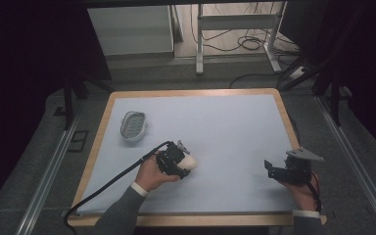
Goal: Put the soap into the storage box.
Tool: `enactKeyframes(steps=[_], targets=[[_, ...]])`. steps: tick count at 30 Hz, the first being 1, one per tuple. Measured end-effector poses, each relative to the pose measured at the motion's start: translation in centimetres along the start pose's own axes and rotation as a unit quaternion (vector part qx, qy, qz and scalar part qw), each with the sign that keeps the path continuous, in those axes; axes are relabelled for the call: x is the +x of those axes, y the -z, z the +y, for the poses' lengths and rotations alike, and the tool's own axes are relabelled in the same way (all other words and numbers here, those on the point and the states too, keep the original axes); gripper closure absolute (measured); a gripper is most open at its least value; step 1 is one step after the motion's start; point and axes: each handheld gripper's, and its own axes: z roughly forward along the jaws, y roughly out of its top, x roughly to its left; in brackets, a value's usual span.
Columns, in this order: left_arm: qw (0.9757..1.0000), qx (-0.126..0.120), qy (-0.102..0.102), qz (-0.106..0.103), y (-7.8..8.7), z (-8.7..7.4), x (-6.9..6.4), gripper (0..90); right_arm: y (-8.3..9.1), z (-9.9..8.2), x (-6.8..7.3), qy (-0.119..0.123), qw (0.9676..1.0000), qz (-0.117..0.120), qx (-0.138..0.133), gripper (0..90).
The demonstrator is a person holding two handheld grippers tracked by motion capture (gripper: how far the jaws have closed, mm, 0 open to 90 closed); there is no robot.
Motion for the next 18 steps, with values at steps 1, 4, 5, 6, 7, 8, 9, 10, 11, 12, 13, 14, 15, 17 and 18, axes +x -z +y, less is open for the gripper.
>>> enactKeyframes(steps=[1,4,5,6,7,8,9,10,11,12,13,14,15,17,18], targets=[[1.0000,-0.003,0.001,0.000,0.2,0.0,0.1,49.5,0.0,0.0,0.0,0.001,1.0000,0.000,0.000,7.3],[0.9999,-0.011,0.005,0.004,0.6,0.0,0.4,49.6,-0.1,0.0,0.1,0.001,1.0000,0.000,0.002,7.3],[0.9998,-0.015,0.007,0.007,0.8,0.0,0.4,49.6,-0.1,0.0,0.1,0.001,1.0000,0.000,0.002,7.3],[0.9998,-0.016,0.006,0.008,0.9,0.1,0.5,49.5,-0.1,0.0,0.1,0.001,1.0000,-0.001,0.001,7.3],[0.9998,-0.019,0.007,0.008,1.1,0.1,0.6,49.6,-0.1,0.0,0.0,0.001,1.0000,0.000,0.002,7.3],[0.9997,-0.020,0.007,0.010,1.2,0.1,0.7,49.5,-0.1,0.0,0.0,0.001,1.0000,0.000,0.002,7.3],[0.9997,-0.021,0.007,0.011,1.4,0.1,0.8,49.6,-0.1,-0.1,0.0,0.002,1.0000,0.000,0.002,7.3],[0.9997,-0.022,0.008,0.012,1.5,0.1,0.8,49.5,-0.2,-0.1,0.0,0.001,1.0000,-0.001,0.003,7.3],[0.9996,-0.023,0.007,0.012,1.6,0.1,0.9,49.5,-0.2,-0.1,0.1,0.001,1.0000,-0.001,0.004,7.3],[0.9996,-0.024,0.008,0.012,1.6,0.1,1.0,49.6,-0.2,-0.1,0.0,0.002,1.0000,0.001,0.004,7.3],[0.9996,-0.025,0.008,0.013,1.7,0.1,1.0,49.6,-0.2,-0.1,0.1,0.002,1.0000,0.001,0.005,7.3],[0.9995,-0.026,0.008,0.013,1.7,0.1,1.0,49.5,-0.3,-0.1,0.1,0.002,1.0000,0.000,0.005,7.3],[0.9996,-0.025,0.008,0.013,1.8,0.1,1.1,49.5,-0.3,-0.1,0.1,0.002,1.0000,0.001,0.005,7.3],[0.9995,-0.026,0.009,0.014,1.9,0.1,1.2,49.5,-0.3,-0.1,0.1,0.003,1.0000,0.000,0.006,7.3],[0.9995,-0.027,0.010,0.013,1.9,0.1,1.2,49.6,-0.3,-0.1,0.0,0.002,1.0000,0.000,0.006,7.3]])
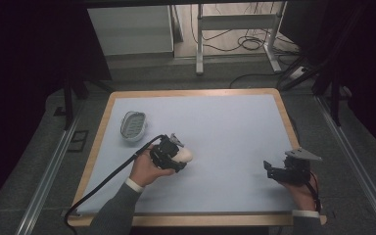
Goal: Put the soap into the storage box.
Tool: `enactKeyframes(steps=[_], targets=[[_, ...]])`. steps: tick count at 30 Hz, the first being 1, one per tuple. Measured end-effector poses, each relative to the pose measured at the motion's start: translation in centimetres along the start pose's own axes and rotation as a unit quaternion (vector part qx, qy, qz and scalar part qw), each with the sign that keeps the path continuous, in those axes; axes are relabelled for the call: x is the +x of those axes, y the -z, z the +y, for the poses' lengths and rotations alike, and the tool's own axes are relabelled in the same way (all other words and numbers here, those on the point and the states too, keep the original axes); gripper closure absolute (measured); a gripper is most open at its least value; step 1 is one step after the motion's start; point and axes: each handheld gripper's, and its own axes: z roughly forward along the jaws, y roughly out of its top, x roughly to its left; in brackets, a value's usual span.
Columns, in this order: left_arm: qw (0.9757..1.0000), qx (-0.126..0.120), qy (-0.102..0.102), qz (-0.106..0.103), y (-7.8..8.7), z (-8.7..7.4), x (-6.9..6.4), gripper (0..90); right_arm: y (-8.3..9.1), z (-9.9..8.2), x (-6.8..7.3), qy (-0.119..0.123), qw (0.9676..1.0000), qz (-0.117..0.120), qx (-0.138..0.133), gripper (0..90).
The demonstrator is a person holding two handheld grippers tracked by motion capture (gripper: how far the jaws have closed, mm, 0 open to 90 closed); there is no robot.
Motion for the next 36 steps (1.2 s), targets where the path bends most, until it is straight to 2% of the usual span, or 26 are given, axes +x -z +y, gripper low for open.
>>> enactKeyframes(steps=[16,36], targets=[[0.9998,-0.017,0.009,0.003,1.4,0.2,1.3,49.6,-0.2,-0.1,0.0,0.000,1.0000,-0.001,0.003,7.3],[0.9990,-0.032,0.024,0.019,3.2,0.3,3.1,49.6,-0.3,-0.2,0.0,0.001,1.0000,-0.001,0.007,7.3]])
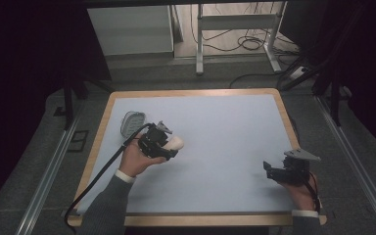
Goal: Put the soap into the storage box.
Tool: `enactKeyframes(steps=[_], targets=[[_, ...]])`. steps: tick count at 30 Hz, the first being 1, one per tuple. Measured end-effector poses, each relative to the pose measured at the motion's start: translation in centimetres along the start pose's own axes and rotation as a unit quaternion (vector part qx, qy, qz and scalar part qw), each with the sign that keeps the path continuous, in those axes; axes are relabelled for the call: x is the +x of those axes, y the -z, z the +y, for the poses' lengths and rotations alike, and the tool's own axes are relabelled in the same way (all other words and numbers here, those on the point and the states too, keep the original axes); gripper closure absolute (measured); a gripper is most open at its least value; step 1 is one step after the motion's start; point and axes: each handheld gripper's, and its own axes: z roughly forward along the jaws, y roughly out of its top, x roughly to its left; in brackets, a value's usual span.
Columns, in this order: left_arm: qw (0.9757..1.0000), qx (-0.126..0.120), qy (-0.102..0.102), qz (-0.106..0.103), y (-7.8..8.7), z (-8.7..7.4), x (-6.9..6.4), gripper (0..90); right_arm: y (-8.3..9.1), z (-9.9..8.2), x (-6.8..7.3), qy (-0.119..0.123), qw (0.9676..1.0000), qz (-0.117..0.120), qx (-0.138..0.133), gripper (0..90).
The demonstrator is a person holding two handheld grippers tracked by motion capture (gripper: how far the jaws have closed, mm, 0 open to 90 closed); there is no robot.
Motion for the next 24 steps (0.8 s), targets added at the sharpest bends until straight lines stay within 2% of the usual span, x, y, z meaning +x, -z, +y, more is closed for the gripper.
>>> enactKeyframes(steps=[14,24], targets=[[0.9999,-0.005,0.002,0.014,1.0,0.5,0.9,49.5,-0.1,-0.1,0.0,0.001,1.0000,-0.001,0.003,7.3],[0.9996,0.001,0.011,0.026,1.1,1.0,2.1,49.6,-0.2,-0.1,0.0,0.001,1.0000,-0.002,0.004,7.3]])
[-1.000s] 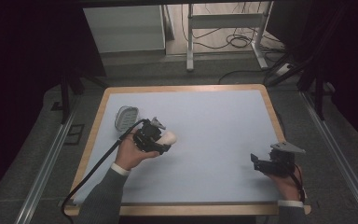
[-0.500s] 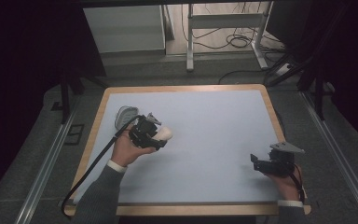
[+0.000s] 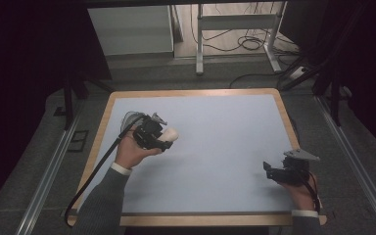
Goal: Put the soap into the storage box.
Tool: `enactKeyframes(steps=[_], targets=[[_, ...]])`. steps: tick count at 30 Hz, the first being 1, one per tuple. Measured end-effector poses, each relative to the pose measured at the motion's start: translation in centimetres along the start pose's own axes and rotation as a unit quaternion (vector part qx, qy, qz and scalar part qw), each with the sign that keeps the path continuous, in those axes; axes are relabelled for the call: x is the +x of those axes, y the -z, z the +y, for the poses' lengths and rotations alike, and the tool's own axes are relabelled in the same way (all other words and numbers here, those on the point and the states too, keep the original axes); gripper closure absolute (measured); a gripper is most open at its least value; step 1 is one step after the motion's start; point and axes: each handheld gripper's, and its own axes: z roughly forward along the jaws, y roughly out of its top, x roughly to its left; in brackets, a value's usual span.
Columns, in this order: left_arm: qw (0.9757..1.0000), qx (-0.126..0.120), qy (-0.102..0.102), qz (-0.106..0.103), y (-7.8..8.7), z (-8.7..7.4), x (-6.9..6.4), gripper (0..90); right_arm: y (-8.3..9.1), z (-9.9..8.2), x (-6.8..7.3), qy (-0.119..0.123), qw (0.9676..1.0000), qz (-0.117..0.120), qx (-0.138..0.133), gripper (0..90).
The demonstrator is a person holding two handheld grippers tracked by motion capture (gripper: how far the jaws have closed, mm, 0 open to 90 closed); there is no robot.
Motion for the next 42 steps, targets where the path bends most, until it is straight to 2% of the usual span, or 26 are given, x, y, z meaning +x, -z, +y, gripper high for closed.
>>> enactKeyframes(steps=[11,25,42], targets=[[0.9999,0.005,0.006,0.010,0.1,0.3,1.4,49.6,0.0,0.0,0.0,0.000,1.0000,0.001,0.002,7.3],[0.9997,0.002,0.015,0.020,0.3,0.4,2.5,49.6,-0.2,-0.1,0.0,0.002,1.0000,0.000,0.005,7.3],[0.9989,0.017,0.027,0.035,0.3,1.5,4.4,49.6,-0.2,-0.2,-0.1,0.001,1.0000,-0.001,0.006,7.3]])
